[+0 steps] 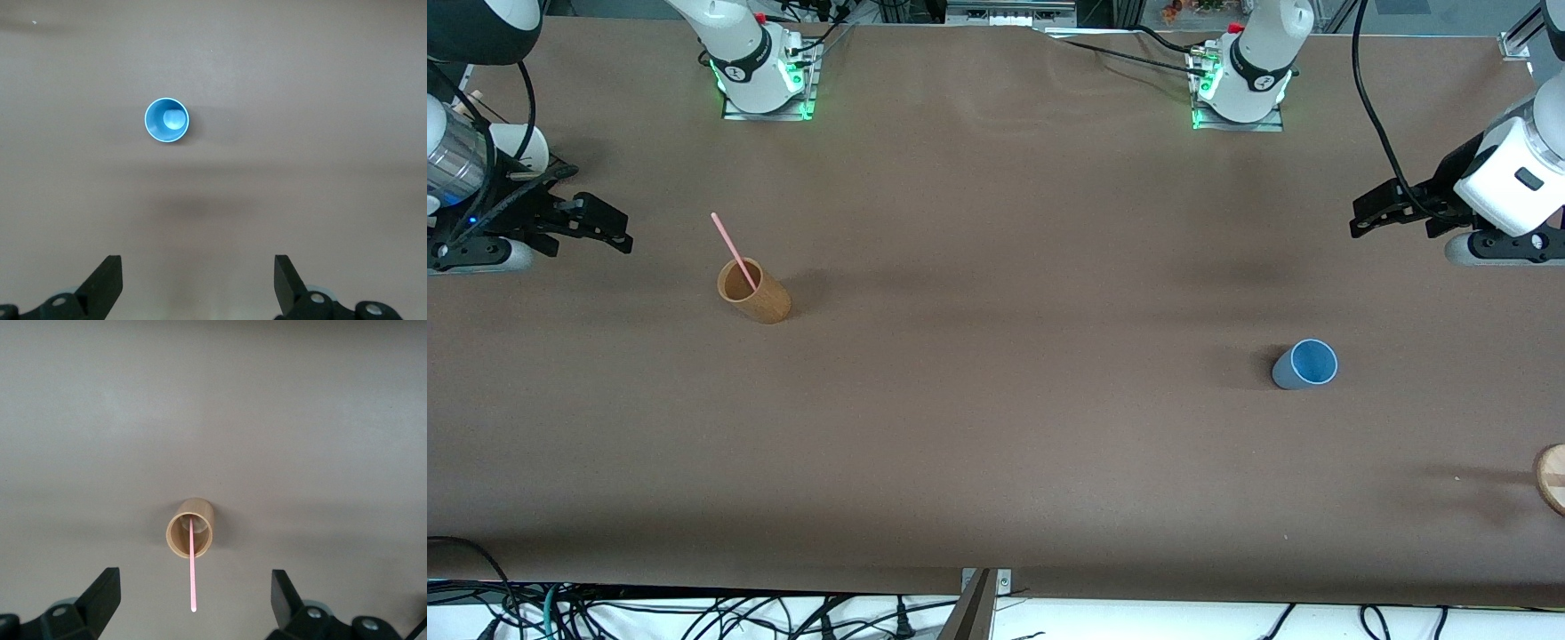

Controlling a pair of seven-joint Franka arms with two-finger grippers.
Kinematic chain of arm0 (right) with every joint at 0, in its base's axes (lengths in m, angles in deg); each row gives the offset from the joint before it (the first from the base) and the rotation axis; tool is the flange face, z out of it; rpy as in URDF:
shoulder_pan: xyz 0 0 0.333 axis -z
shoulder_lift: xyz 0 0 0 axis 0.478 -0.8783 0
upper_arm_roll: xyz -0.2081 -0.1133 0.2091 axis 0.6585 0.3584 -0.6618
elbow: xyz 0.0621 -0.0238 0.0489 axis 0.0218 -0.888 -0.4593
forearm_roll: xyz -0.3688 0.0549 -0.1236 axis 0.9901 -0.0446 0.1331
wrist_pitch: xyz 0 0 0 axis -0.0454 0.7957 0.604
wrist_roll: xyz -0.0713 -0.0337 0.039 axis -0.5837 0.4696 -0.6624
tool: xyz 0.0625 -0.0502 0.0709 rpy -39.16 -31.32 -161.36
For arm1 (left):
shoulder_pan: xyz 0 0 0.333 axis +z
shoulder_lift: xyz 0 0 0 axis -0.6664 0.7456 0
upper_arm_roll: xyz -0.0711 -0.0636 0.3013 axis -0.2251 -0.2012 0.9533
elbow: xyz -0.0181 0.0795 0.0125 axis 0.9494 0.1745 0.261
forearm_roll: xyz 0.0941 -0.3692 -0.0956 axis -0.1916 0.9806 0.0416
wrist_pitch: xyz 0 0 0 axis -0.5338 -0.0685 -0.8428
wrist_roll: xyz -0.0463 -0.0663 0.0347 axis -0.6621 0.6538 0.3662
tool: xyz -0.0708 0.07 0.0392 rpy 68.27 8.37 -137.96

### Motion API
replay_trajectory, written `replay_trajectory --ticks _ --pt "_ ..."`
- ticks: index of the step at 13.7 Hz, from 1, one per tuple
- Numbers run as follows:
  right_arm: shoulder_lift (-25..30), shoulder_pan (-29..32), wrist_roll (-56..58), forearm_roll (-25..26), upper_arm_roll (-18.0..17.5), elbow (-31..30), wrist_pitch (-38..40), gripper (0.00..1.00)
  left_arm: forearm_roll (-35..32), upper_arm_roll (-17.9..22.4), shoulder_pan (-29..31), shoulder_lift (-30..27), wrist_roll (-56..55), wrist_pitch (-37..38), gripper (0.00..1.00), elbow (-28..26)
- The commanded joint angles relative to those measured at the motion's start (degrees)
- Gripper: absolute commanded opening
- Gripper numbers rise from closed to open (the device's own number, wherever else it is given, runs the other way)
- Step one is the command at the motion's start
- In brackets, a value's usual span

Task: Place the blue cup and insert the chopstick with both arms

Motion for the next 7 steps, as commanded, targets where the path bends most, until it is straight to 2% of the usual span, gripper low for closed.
replay_trajectory --ticks 1,7 --pt "0.63 0.05 0.58 0.03 -0.11 -0.07 0.64 1.00 0.08 0.20 -0.49 0.01 0.67 0.45 1.00 1.45" --pt "0.45 0.05 0.76 0.03 -0.11 -1.64 0.04 1.00 0.08 0.20 -0.41 0.71 0.76 0.45 1.00 1.81"
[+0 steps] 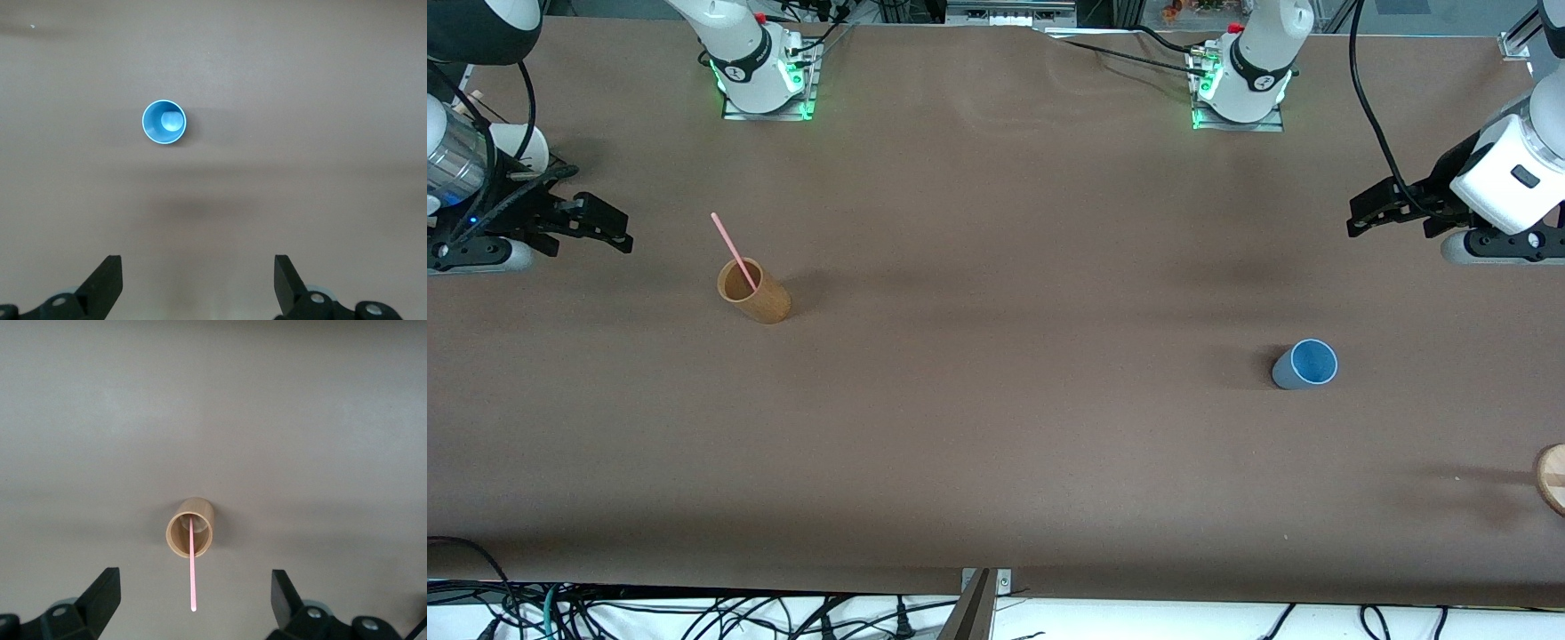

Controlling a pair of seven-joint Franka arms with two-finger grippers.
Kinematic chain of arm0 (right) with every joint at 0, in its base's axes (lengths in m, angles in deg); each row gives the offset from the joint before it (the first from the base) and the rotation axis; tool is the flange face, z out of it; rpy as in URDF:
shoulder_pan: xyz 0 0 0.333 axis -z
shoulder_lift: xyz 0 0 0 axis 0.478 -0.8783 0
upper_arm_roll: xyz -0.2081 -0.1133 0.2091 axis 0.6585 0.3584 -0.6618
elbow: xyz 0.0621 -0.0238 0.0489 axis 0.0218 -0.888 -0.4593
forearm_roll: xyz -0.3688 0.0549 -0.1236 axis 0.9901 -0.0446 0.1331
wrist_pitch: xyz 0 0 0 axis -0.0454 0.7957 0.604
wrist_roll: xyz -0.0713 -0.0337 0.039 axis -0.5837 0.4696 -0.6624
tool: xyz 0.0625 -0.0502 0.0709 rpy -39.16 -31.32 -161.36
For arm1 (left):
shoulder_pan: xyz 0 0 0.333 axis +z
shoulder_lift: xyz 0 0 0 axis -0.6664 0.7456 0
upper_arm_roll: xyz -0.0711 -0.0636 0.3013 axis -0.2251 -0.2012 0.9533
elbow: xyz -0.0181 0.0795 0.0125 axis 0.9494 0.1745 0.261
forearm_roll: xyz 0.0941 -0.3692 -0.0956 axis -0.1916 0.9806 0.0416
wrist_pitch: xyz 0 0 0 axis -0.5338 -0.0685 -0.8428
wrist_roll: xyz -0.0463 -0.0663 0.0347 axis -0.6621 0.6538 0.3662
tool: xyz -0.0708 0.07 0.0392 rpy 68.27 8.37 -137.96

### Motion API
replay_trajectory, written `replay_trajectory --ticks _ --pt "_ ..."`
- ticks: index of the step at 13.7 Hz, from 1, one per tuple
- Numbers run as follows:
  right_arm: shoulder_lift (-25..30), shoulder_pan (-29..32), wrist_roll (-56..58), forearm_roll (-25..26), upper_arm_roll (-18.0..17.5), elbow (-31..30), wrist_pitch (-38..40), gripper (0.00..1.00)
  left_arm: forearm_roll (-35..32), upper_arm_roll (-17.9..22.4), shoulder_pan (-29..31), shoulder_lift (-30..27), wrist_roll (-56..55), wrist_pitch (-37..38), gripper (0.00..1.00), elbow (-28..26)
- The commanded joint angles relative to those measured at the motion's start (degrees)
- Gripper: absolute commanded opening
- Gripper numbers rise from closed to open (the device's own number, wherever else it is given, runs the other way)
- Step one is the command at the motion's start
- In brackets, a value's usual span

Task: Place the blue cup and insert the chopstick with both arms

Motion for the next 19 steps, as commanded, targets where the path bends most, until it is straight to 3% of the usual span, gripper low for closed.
replay_trajectory --ticks 1,11,19 --pt "0.64 0.06 0.75 0.03 -0.11 -2.59 -0.67 1.00 0.08 0.10 -0.10 0.65 0.67 0.38 1.00 1.44" --pt "1.96 0.14 0.93 0.12 -0.28 -5.24 -1.11 1.00 0.26 0.18 -0.10 1.17 0.76 0.38 1.00 1.52" --pt "3.98 0.14 -0.04 0.21 -1.51 -13.93 -5.49 1.00 -0.18 0.27 0.08 3.53 0.41 0.12 1.00 1.61"
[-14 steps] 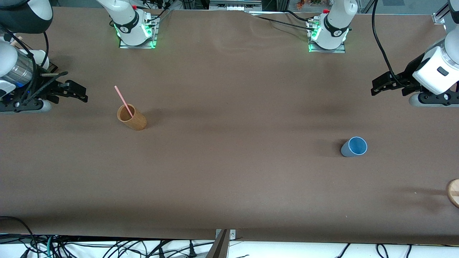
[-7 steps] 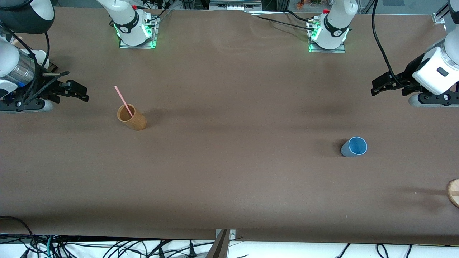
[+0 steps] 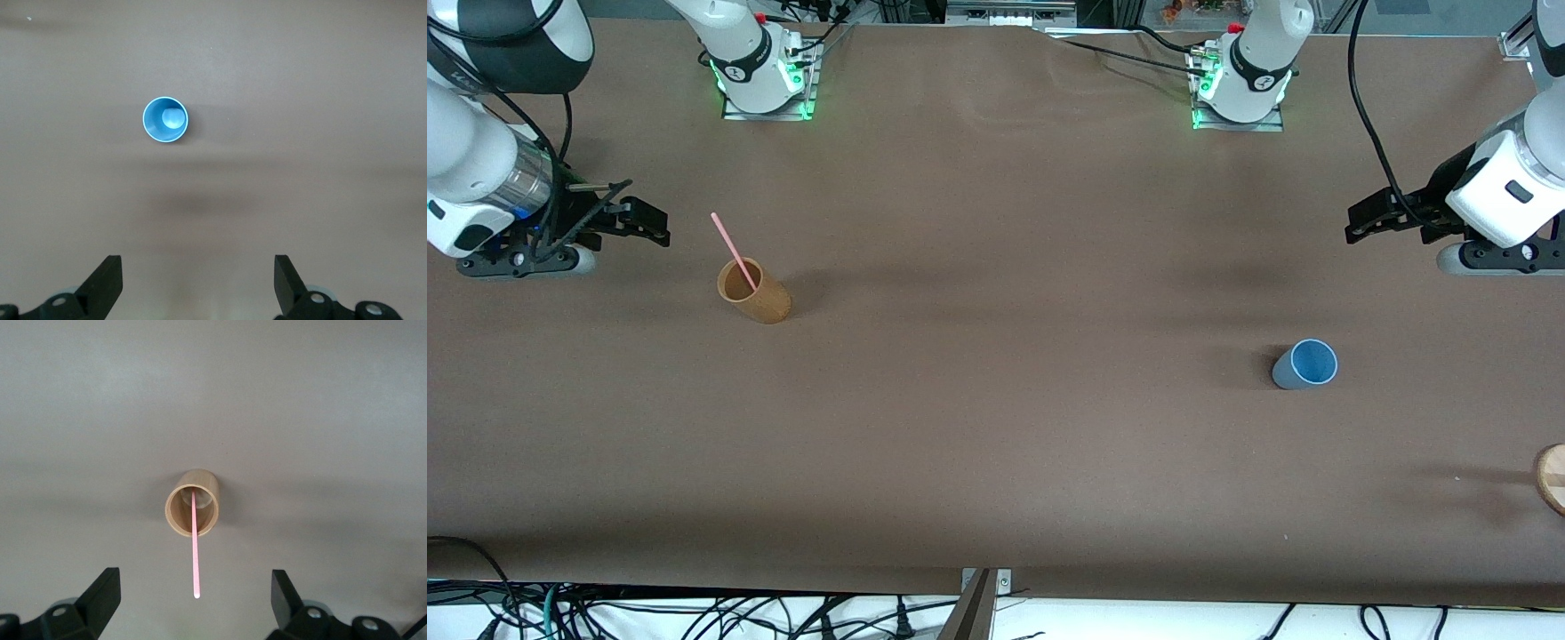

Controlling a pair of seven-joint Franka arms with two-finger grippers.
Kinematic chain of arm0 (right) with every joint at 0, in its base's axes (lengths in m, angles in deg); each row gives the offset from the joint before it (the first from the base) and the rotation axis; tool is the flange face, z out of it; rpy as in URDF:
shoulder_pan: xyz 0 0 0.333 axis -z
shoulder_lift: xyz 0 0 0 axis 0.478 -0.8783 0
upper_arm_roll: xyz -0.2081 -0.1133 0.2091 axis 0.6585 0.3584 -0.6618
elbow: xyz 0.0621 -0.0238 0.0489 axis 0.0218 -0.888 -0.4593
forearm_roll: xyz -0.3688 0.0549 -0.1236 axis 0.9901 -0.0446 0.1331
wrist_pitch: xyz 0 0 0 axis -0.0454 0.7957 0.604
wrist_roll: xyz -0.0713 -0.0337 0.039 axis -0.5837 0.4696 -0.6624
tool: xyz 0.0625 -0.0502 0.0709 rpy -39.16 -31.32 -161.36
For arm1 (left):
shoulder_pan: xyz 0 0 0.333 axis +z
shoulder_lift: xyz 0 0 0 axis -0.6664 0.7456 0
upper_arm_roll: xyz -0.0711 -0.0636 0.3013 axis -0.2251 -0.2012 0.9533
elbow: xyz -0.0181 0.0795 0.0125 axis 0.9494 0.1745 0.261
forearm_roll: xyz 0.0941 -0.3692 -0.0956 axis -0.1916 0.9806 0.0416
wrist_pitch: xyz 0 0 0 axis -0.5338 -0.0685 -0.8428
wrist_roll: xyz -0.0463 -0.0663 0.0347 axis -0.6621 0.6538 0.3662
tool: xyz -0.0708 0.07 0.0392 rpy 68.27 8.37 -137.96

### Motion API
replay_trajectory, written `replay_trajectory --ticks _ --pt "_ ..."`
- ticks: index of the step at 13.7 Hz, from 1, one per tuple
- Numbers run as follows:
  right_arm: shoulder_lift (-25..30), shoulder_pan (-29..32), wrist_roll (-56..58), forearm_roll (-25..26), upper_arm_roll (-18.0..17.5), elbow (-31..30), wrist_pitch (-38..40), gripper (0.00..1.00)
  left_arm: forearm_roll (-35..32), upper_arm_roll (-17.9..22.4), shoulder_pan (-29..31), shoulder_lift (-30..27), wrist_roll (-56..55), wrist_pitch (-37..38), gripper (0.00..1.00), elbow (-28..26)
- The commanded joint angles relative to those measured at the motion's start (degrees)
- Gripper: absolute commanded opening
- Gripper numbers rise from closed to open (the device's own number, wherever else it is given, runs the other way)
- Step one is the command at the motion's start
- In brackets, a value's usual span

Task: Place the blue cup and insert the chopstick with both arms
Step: 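Move the right gripper to the chopstick while the left gripper reaches the cup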

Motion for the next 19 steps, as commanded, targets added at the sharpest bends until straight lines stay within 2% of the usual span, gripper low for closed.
replay_trajectory --ticks 1,6,9,11,14,17,19 --pt "2.12 0.10 -0.04 0.11 -0.21 -6.30 -4.43 1.00 -0.26 0.17 0.33 2.86 0.06 0.00 1.00 1.60" --pt "2.12 0.19 -0.21 0.11 -1.17 -19.12 -15.06 1.00 -0.26 0.43 3.94 7.61 0.85 -1.41 1.00 1.51" --pt "2.03 0.10 -0.21 0.11 -1.87 -25.55 -21.74 0.99 -0.53 0.35 3.32 11.81 1.02 -7.73 1.00 0.36" --pt "1.68 0.10 -0.21 0.11 -2.67 -27.75 -24.13 0.93 -0.53 0.52 4.46 13.50 3.21 -11.05 1.00 -1.99" --pt "0.89 0.10 -0.21 0.11 -2.84 -29.25 -25.80 0.80 -0.53 0.70 8.94 15.25 11.90 -26.68 1.00 -11.83" --pt "0.80 0.10 -0.21 0.11 -3.02 -30.74 -26.42 0.62 -0.44 0.79 10.61 19.29 14.11 -31.72 1.00 -12.64" --pt "0.72 0.18 -0.21 0.11 -3.02 -31.62 -26.60 0.57 -0.53 0.79 11.06 20.88 15.70 -33.75 1.00 -12.73"
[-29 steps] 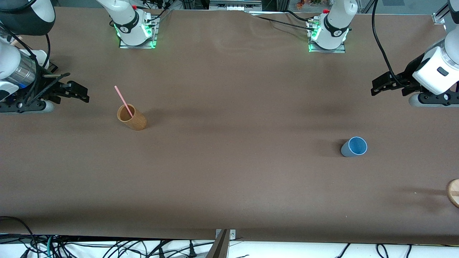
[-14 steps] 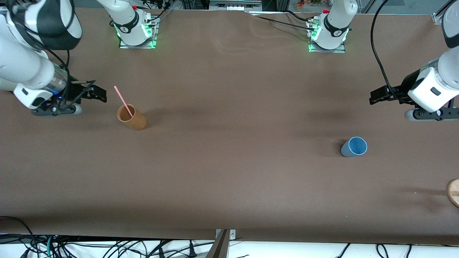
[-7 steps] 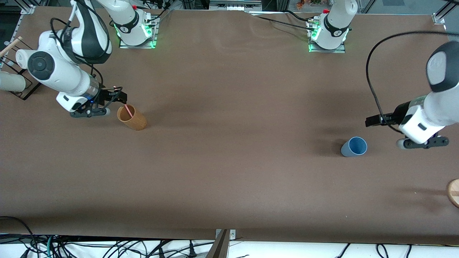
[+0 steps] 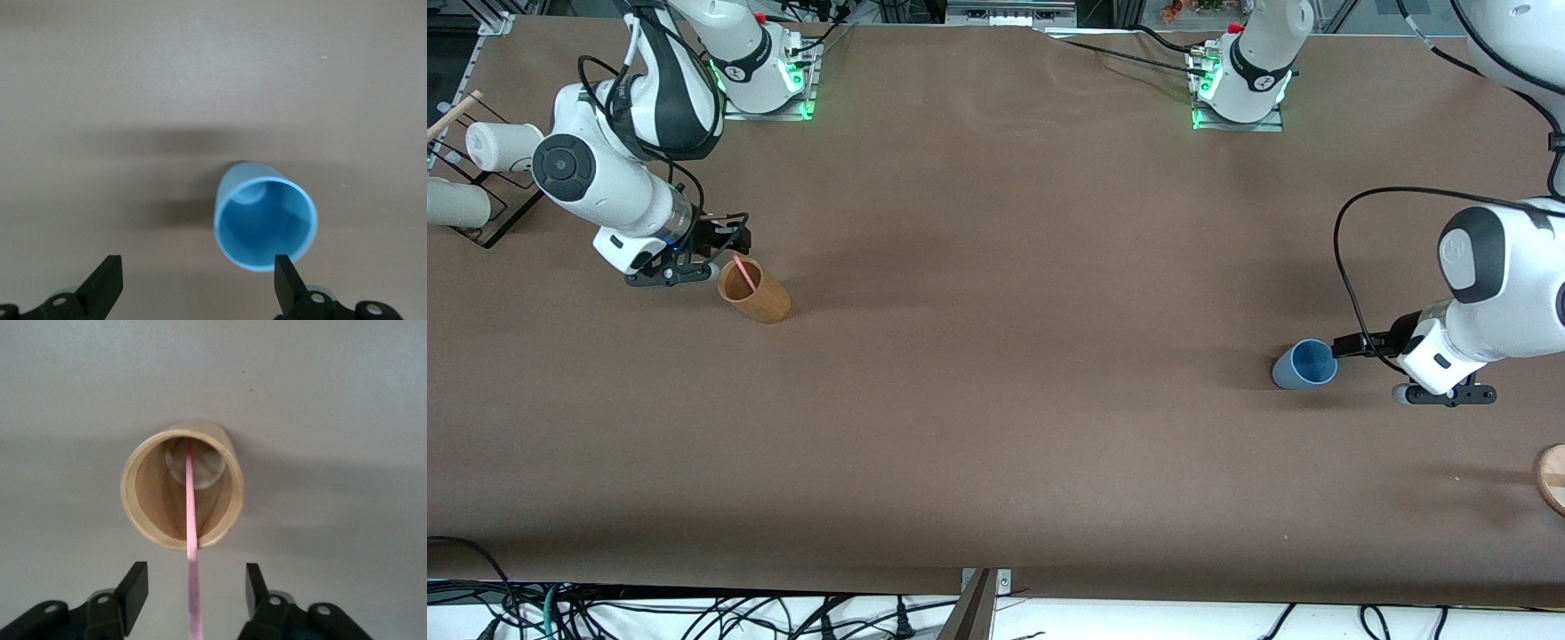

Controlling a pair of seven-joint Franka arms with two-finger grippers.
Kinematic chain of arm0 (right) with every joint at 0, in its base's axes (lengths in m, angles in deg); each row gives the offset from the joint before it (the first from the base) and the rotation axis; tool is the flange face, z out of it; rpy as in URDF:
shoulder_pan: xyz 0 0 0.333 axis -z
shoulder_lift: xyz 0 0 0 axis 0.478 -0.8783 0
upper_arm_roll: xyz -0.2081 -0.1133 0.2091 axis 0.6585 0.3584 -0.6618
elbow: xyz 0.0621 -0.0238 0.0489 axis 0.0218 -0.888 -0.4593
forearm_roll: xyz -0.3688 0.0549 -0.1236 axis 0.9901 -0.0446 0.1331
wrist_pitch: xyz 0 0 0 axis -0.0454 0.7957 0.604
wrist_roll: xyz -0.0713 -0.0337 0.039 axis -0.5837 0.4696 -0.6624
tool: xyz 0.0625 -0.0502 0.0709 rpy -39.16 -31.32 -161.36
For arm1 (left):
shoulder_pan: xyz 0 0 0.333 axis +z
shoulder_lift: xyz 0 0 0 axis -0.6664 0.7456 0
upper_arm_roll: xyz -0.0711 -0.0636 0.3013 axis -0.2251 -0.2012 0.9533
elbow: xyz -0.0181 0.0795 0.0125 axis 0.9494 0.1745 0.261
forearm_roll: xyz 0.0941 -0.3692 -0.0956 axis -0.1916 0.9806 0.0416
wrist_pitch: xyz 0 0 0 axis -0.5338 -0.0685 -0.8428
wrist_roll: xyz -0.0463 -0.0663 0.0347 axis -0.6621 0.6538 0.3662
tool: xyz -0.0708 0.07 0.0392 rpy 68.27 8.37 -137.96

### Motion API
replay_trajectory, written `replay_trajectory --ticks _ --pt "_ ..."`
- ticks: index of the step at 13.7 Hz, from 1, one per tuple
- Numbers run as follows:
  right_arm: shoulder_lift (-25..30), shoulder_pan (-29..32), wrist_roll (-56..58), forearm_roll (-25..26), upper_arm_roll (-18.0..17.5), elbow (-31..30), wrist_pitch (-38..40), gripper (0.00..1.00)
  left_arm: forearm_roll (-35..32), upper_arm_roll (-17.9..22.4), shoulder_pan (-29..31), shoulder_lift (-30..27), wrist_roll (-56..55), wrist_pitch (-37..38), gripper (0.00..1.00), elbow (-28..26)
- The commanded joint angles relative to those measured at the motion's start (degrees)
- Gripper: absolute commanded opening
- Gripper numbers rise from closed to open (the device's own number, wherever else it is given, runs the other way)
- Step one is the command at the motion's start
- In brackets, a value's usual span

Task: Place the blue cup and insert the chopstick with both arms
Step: 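Grasp the pink chopstick with the right gripper while the left grasps the cup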

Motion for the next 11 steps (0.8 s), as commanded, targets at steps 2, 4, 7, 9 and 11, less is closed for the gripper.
replay_trajectory --ticks 2,4,7,9,11 --pt "0.96 0.21 -0.35 0.01 -0.47 -3.17 -2.08 0.49 -0.33 -0.26 0.30 1.48 2.48 -2.15 1.00 -0.02" --pt "0.96 0.22 -0.35 0.01 -0.38 -3.61 -2.35 0.38 -0.24 -0.26 0.30 1.66 2.40 -2.42 1.00 -0.28" --pt "0.96 0.13 -0.35 -0.08 -0.47 -3.62 -2.35 0.16 -0.24 -0.26 -0.58 1.13 2.31 -7.49 1.00 -4.58" --pt "0.96 0.13 -0.35 -0.08 -0.47 -3.62 -2.35 0.04 -0.24 -0.26 -0.76 1.13 2.22 -12.76 1.00 -7.83" --pt "0.87 0.13 -0.35 -0.08 -0.38 -3.44 -2.35 0.02 -0.24 -0.26 -0.93 1.22 1.78 -14.63 1.00 -9.24"
